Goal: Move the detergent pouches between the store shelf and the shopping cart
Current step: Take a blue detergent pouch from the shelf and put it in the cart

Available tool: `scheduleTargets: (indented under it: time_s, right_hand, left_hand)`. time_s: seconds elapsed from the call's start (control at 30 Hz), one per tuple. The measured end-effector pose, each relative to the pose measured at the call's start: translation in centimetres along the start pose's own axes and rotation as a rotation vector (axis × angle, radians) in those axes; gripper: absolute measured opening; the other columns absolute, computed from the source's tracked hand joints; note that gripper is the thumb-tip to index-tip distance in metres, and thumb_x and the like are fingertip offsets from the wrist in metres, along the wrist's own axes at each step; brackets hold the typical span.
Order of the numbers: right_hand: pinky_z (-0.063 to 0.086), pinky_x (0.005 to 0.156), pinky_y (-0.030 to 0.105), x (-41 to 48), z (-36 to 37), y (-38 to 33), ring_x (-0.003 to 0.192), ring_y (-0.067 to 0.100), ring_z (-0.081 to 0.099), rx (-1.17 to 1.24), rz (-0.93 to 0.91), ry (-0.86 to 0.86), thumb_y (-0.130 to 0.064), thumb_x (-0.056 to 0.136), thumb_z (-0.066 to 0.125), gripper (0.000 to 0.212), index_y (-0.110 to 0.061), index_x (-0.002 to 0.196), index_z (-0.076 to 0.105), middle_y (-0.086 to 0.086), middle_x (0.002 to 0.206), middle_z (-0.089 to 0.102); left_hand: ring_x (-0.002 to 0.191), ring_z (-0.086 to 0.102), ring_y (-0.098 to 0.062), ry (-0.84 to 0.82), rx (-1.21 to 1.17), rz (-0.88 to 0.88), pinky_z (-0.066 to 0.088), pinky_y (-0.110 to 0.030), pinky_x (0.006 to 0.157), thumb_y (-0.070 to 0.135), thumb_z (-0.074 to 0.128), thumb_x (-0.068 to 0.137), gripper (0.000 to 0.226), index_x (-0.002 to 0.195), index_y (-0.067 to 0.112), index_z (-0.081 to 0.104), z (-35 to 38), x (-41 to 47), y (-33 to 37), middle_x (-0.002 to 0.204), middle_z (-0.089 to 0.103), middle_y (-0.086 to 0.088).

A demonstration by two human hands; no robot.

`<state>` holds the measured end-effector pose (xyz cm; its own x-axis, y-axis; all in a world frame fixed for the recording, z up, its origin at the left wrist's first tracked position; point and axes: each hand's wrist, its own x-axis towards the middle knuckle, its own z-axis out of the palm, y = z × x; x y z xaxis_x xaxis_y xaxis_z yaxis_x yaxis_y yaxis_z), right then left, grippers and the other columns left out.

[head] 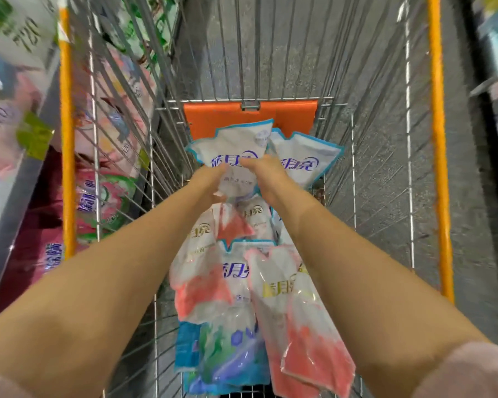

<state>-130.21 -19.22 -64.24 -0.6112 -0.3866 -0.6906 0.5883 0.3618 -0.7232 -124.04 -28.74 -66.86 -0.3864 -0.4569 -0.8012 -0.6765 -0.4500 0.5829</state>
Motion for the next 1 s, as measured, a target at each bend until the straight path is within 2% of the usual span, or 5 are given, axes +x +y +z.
scheduleTargets:
  time_s: [0.2,0.43,0.57,0.7,1.0]
  right_hand:
    - [0.041,0.066,0.026,-0.7,-0.4,0.7,0.08,0.008,0.052,0.23,0.057,0.053,-0.008,0.088,0.059,0.03,-0.011,0.117,0.05,0.0,0.095,0.056]
    - [0.037,0.082,0.027,-4.2,0.1,-1.3,0.118,0.017,0.048,0.227,-0.033,-0.023,-0.004,0.093,0.049,0.058,-0.015,0.146,0.029,0.003,0.129,0.049]
    - [0.039,0.081,0.025,-7.5,0.8,-1.7,0.117,0.023,0.05,0.245,-0.111,-0.018,0.001,0.092,0.047,0.056,-0.014,0.144,0.031,0.009,0.142,0.043]
    - [0.04,0.08,0.024,-12.2,0.8,-1.2,0.103,0.016,0.053,0.24,-0.187,-0.028,0.001,0.093,0.045,0.048,-0.011,0.139,0.04,0.008,0.127,0.055]
    - [0.042,0.065,0.008,-27.0,1.5,-1.9,0.086,0.012,0.056,0.032,-0.519,-0.015,-0.005,0.089,0.058,0.025,-0.011,0.113,0.063,0.001,0.097,0.061]
  left_hand:
    - [0.122,0.046,-0.022,-0.071,-0.034,0.019,0.045,-0.035,0.074,0.035,0.049,0.095,0.03,0.121,0.02,0.052,0.0,0.2,-0.4,0.131,0.05,0.0]
    - [0.126,0.041,-0.024,-0.06,-0.043,0.175,0.038,-0.036,0.085,0.027,0.044,0.098,0.044,0.141,0.032,0.036,0.5,-3.3,1.1,0.144,0.04,-0.003]
    - [0.095,0.054,-0.019,0.006,0.022,0.352,0.039,-0.027,0.075,0.015,0.046,0.097,0.04,0.136,0.016,0.047,0.6,-6.9,0.4,0.118,0.059,-0.01]
    - [0.102,0.054,-0.015,0.024,-0.018,0.49,0.043,-0.035,0.094,0.01,0.051,0.093,0.031,0.124,0.011,0.058,-0.9,-12.1,-0.9,0.125,0.06,-0.012]
    - [0.077,0.061,-0.009,0.092,-0.154,0.775,0.044,-0.009,0.061,0.003,0.05,0.09,0.025,0.083,0.022,0.063,-5.7,-29.0,-2.8,0.084,0.066,-0.002]
